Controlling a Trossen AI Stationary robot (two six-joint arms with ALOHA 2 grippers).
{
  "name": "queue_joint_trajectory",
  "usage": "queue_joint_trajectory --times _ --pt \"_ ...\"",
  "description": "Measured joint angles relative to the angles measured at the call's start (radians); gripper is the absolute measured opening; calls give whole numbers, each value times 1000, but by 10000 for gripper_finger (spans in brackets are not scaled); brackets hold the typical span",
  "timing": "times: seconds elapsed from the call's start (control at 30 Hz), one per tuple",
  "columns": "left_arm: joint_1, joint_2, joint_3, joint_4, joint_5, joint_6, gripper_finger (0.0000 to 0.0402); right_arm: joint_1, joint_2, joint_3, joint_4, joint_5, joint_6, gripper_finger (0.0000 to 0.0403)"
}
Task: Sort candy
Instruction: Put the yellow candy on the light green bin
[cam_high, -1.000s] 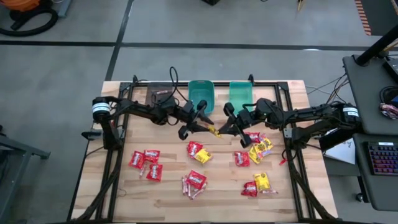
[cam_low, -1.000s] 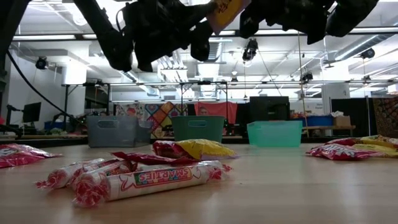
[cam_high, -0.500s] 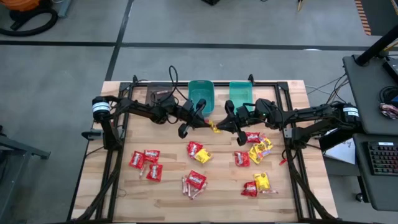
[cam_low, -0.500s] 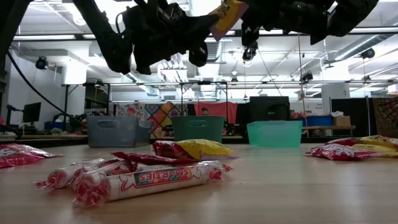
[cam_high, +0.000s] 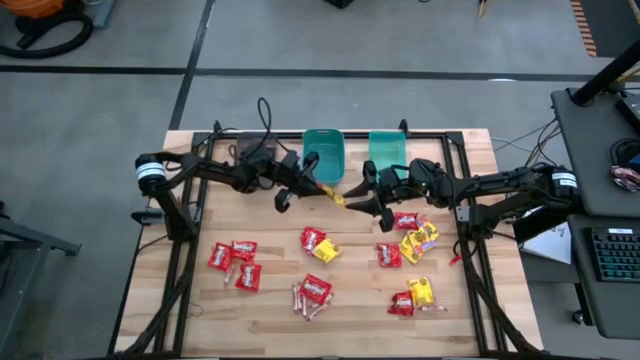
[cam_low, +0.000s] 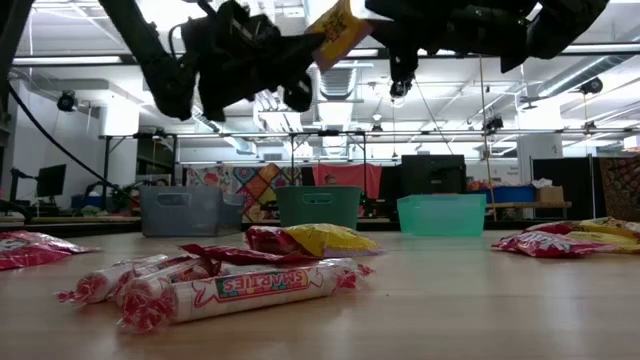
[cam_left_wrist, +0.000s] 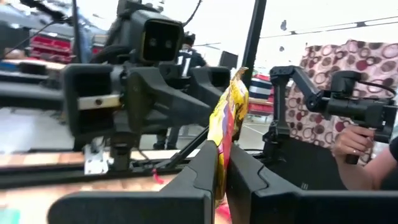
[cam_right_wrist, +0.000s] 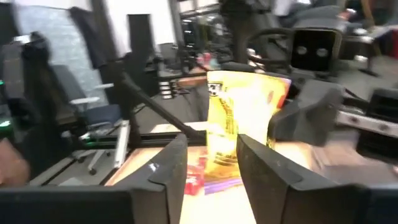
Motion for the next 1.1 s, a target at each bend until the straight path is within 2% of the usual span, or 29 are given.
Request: queue_joint_trajectory --times 0.1,0.2,0.37,0.57,0.83,1.1 --pt "26 -26 -52 -5 -6 -2 0 0 -6 0 -55 129 -10 154" --pt "44 -49 -112 -21 -75 16 0 1 -9 0 -107 246 -34 169" --pt "50 -63 -181 -67 -296 57 0 2 -9 0 -122 322 -42 195" --pt "33 -47 -171 -67 -369 60 0 2 -8 12 -172 404 -50 213" --pt "1 -47 -98 -89 -401 86 0 2 65 95 -281 430 -55 217" --pt "2 -47 -116 -119 -408 103 0 2 128 168 -339 427 -84 209"
